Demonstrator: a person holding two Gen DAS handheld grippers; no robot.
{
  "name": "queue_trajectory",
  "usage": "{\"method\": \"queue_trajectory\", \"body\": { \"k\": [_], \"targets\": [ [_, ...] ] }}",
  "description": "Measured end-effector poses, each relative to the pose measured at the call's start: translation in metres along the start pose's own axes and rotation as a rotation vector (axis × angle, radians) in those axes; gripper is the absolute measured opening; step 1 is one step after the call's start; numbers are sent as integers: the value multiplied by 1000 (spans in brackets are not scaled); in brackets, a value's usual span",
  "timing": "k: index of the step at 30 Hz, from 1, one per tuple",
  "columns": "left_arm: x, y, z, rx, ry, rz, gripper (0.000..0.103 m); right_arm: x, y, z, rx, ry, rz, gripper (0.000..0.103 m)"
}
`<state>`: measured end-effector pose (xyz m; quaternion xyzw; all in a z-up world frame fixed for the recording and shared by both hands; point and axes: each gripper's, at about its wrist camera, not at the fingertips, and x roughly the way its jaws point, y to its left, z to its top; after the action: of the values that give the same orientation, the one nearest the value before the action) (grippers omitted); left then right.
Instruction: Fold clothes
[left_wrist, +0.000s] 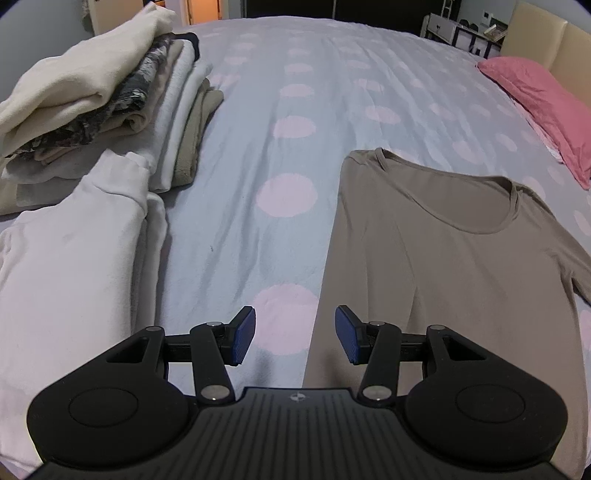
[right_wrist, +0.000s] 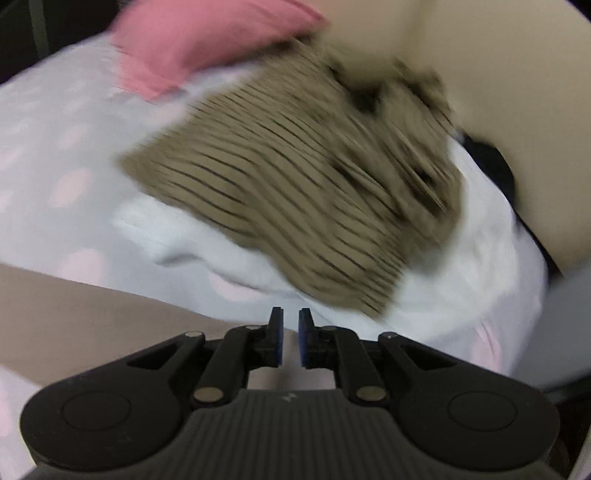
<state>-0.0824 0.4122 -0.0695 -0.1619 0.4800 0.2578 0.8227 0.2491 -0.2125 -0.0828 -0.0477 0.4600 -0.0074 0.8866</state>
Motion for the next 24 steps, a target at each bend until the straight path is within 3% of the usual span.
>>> {"method": "queue_trajectory", "body": {
  "k": [3,8,14,19,21,24],
  "targets": [
    [11,-1,-2,21,36,-3,46,-10,38,4,-126,-41,72,21],
    [23,2,-20,53,117,-32,46,-13,94,0,-307,-44,138,22],
    [34,5,-46,106,202,-56,45,-16,119,-6,-404,-47,146,22],
    [37,5,-58,100,216,-110,19,-21,121,-7,-415,-60,134,25],
    [32,4,-57,104,193,-111,2,-23,121,-6,-411,-60,128,26],
    [15,14,-50,62,134,-104,0,-26,123,-6,-416,-66,114,27]
  ]
}}
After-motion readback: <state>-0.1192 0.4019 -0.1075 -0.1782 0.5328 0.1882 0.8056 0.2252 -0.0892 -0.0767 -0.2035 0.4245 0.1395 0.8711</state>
